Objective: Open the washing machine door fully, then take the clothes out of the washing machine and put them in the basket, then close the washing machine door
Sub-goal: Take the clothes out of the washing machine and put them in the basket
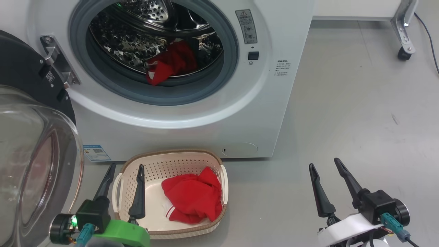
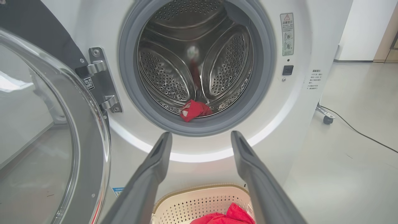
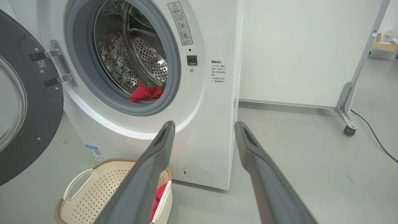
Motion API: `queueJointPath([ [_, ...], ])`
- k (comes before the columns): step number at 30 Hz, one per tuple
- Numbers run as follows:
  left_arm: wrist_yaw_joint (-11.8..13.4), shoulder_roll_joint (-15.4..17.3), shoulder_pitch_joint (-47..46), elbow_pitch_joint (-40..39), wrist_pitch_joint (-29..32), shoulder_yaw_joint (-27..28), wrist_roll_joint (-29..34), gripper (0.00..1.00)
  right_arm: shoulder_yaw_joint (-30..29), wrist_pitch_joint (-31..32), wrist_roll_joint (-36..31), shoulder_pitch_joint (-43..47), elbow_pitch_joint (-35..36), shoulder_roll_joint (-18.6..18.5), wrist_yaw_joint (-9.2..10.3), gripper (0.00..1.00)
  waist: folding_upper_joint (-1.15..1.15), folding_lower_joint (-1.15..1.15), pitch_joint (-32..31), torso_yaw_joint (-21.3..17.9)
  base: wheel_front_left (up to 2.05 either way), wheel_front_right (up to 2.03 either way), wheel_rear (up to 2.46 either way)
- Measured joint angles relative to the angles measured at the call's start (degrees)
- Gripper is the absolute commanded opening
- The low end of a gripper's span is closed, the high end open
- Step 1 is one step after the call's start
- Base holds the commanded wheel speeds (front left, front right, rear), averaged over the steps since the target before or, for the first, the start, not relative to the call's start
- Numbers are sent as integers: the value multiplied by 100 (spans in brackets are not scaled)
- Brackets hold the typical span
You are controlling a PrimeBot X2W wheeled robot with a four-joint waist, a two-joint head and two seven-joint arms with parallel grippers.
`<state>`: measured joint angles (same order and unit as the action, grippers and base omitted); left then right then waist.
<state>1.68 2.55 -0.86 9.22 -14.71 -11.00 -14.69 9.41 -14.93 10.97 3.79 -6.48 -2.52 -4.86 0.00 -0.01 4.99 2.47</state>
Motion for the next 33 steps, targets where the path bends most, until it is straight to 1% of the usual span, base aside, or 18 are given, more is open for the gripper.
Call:
queueJointPath([
  [4,0,2,127,-67,0,13,0,100,47,0,1,73,-8,4,8,100,0,0,-111,30,0,0,0],
  [11,0,7,336,-153,1,-3,0,100,62,0,1,209,-1,10,99,100,0,0,-236,47,0,0,0],
  [15,3,14,350,-235,9,-3,0,100,60,0,1,239,12,12,116,100,0,0,-243,45,0,0,0],
  [16,4,15,353,-246,10,-3,0,100,60,0,1,250,22,13,148,100,0,0,-243,43,0,0,0],
  [24,12,26,480,-359,59,-7,0,100,56,0,1,258,67,15,160,100,0,0,-225,23,0,0,0],
  [26,12,26,481,-402,60,-11,0,100,55,0,1,259,81,15,199,100,0,0,-218,20,0,0,0],
  [33,12,30,495,-471,103,-32,1,100,35,0,1,259,121,16,205,100,0,0,-190,29,0,0,0],
])
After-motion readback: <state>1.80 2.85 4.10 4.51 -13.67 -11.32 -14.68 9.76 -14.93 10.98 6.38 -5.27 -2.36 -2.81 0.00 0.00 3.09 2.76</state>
